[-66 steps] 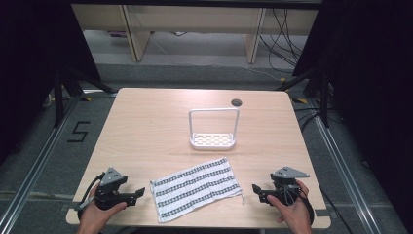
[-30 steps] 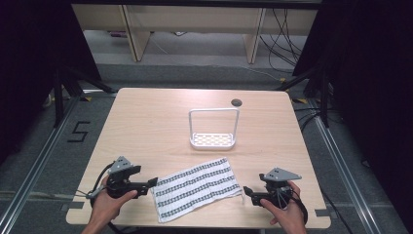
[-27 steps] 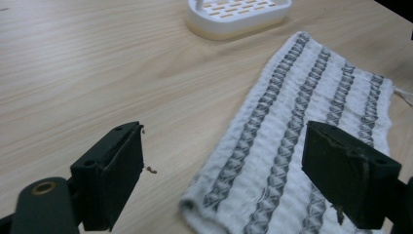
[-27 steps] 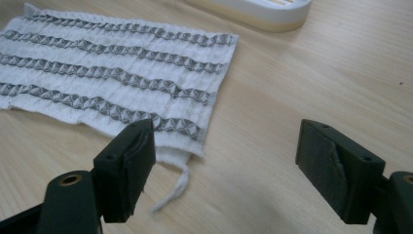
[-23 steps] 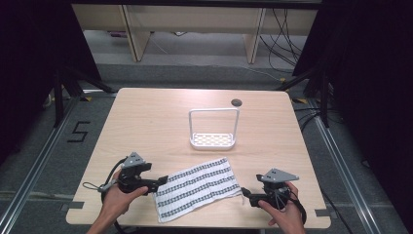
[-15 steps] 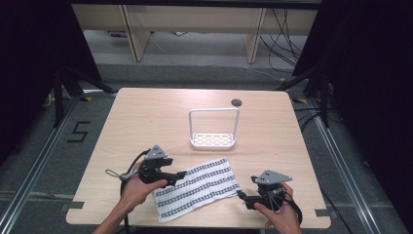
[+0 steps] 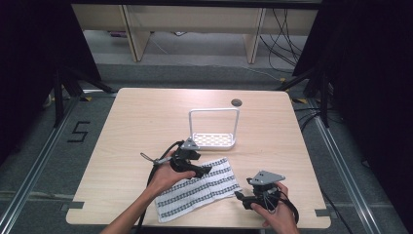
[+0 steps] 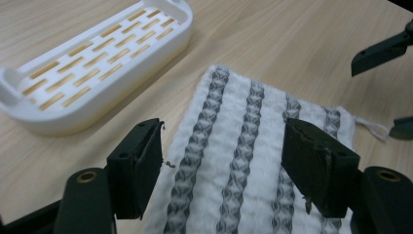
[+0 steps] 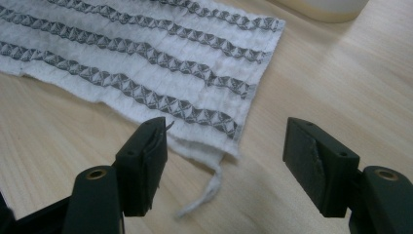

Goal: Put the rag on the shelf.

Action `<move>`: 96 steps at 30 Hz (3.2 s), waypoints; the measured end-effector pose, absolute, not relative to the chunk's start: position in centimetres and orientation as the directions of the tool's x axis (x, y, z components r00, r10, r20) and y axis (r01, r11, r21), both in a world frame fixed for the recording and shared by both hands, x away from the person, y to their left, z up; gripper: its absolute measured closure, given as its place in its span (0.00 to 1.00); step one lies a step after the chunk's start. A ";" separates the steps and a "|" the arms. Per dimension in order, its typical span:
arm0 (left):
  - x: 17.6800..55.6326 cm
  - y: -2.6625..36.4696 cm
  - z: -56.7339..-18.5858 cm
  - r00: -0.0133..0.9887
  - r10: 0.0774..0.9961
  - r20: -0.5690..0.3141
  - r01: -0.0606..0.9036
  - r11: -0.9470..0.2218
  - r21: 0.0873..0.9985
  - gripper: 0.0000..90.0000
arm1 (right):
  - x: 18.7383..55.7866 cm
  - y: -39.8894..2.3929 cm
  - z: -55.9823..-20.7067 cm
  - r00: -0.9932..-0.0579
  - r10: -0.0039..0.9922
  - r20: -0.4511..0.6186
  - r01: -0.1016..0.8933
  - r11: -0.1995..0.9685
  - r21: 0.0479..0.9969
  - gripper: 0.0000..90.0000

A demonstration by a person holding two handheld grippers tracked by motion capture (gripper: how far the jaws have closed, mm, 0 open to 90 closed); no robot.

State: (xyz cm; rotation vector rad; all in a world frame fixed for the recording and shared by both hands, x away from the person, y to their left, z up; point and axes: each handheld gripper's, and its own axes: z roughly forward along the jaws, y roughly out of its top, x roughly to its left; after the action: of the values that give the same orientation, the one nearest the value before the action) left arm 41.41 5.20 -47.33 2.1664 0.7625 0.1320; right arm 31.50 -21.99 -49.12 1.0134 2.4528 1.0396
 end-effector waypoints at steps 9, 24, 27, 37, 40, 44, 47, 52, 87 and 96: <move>43.0 2.1 -48.4 0.816 0.557 -0.152 0.484 -0.515 0.707 0.37 | 31.6 -21.6 -49.4 -0.717 0.697 0.012 0.504 0.506 0.699 0.43; 44.6 -1.4 -49.8 0.851 0.521 -0.069 0.435 -0.624 0.649 0.34 | 32.2 -21.0 -49.8 -0.717 0.697 -0.002 0.518 0.534 0.668 0.50; 44.8 -1.7 -49.9 0.855 0.516 -0.053 0.424 -0.638 0.643 0.33 | 32.4 -20.9 -50.0 -0.720 0.694 -0.009 0.515 0.544 0.662 0.51; 45.2 -2.5 -50.1 0.851 0.523 -0.051 0.438 -0.651 0.620 0.35 | 32.7 -20.6 -50.4 -0.717 0.697 0.001 0.528 0.542 0.654 0.53; 45.1 -2.7 -50.3 0.848 0.529 -0.046 0.432 -0.636 0.640 0.38 | 32.8 -20.5 -50.6 -0.712 0.703 0.004 0.529 0.531 0.662 0.55; 44.9 -2.7 -50.1 0.875 0.483 -0.013 0.382 -0.674 0.632 0.50 | 32.9 -20.6 -50.4 -0.724 0.690 0.015 0.534 0.546 0.646 0.61; 44.6 -2.8 -50.1 0.874 0.485 -0.021 0.383 -0.663 0.644 0.62 | 33.0 -20.7 -50.5 -0.725 0.688 0.036 0.537 0.531 0.656 0.70; 44.4 -2.6 -50.0 0.896 0.444 -0.015 0.351 -0.685 0.639 0.80 | 33.2 -20.8 -50.8 -0.712 0.700 0.056 0.542 0.497 0.677 0.83; 41.4 4.0 -40.0 0.822 0.566 -0.061 0.370 -0.450 0.813 0.93 | 34.5 -21.0 -43.2 -0.724 0.687 0.059 0.439 0.393 0.808 0.97; 40.5 5.7 -35.1 0.798 0.598 -0.076 0.342 -0.345 0.874 0.92 | 36.1 -20.8 -37.0 -0.717 0.697 -0.003 0.355 0.370 0.859 0.97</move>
State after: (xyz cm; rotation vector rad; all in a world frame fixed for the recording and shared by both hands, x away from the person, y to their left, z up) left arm 40.52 5.74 -35.07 1.9635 0.7040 0.3156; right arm 36.14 -20.81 -36.97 0.9183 2.2697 1.2864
